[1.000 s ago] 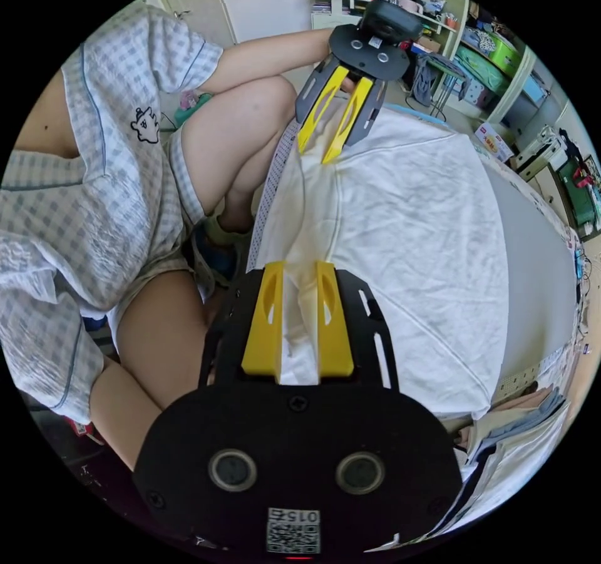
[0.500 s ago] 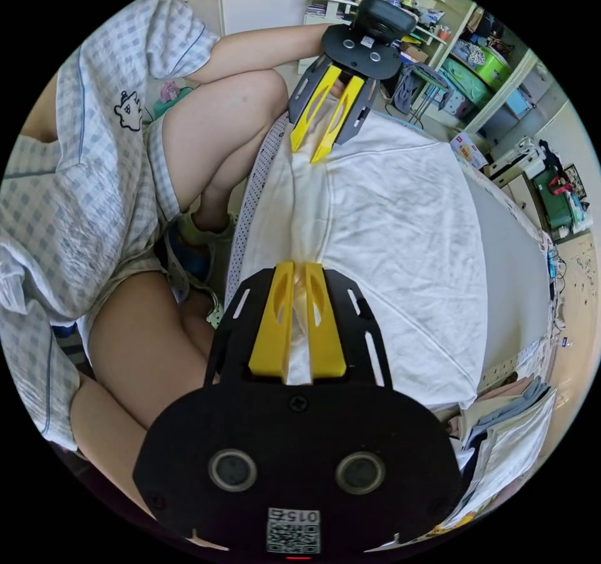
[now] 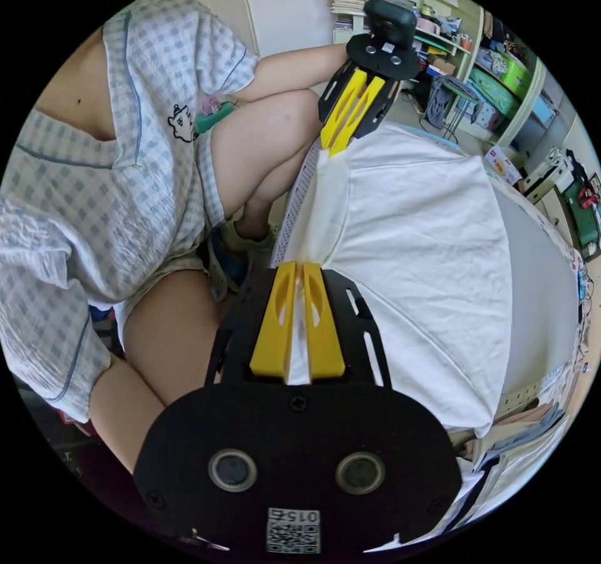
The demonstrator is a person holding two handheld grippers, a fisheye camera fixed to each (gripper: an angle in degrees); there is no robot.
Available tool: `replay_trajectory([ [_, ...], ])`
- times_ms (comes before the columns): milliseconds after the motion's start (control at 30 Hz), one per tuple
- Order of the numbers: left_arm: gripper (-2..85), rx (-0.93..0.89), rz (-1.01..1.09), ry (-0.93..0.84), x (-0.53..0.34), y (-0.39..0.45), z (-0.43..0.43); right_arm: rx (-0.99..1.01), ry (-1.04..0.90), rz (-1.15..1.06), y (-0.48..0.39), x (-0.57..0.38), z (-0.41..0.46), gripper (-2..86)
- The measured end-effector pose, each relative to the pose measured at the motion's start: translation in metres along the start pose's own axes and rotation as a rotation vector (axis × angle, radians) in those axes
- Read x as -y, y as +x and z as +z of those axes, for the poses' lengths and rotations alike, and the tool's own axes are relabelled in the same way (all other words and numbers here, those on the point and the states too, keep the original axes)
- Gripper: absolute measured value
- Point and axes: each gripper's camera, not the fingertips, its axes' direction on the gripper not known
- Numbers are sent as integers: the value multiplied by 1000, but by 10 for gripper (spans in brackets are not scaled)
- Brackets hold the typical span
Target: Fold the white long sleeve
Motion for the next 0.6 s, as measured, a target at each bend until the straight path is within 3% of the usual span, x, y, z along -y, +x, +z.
replay_trajectory([
  [133,9,-72,-64,-122,11,-18,26,62,-41,53,13,-8,27,22],
  [267,10,-138,-77,-115,17,-31,31,51,-4,63,11,-33,42,29],
  [467,13,-77,-55,-159,36,-21,31,19,198,57,-11,-89,28,-3],
  [533,14,-29,-21,-108,44,-11,23,-15,310,99,-19,-115,17,-6],
  [600,16,-7,19,99,46,-5,-2,-104,451,181,-36,-156,10,-4],
])
